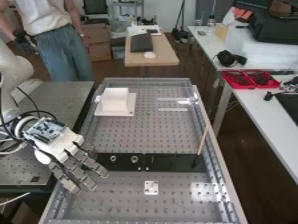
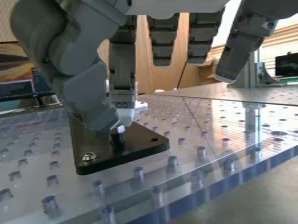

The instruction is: Grab the smaller nut and place it in the white container

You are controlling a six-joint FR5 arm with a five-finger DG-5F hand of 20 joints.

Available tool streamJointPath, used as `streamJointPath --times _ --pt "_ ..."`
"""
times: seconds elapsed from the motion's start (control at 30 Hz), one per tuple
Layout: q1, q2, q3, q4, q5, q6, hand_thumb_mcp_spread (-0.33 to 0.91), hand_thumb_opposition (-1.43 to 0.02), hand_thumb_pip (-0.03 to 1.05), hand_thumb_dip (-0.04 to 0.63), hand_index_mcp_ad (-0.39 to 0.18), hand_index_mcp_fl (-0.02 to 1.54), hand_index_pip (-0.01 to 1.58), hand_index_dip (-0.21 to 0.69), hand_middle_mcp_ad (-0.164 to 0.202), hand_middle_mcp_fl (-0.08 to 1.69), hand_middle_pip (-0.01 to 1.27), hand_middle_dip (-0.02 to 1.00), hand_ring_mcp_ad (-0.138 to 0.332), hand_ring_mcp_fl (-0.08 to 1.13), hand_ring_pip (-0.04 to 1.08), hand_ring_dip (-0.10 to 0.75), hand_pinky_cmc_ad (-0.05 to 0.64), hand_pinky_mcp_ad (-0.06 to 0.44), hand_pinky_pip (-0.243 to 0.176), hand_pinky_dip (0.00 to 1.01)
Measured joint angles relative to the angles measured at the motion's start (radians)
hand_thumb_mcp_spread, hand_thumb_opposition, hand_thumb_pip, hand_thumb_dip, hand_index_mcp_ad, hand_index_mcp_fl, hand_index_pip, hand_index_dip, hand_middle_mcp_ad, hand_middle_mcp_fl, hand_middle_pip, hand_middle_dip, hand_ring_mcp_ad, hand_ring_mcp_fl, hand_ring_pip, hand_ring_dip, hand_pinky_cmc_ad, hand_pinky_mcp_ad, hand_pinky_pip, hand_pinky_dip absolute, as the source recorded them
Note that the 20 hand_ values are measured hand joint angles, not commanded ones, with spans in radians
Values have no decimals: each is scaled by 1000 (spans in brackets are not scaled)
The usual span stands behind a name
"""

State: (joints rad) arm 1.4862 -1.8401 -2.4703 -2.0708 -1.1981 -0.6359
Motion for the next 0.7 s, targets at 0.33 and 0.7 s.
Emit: streamJointPath --times 0.33,0.7 --pt "0 -8 2 -2 1 8 370 -836 846 204 -134 220 1555 -17 73 9 122 188 166 0 105 77 328 264 -122 590" --pt "-3 -19 7 -8 -5 0 370 -836 846 208 -141 164 1552 -12 75 9 124 188 166 0 105 77 328 260 -122 590"
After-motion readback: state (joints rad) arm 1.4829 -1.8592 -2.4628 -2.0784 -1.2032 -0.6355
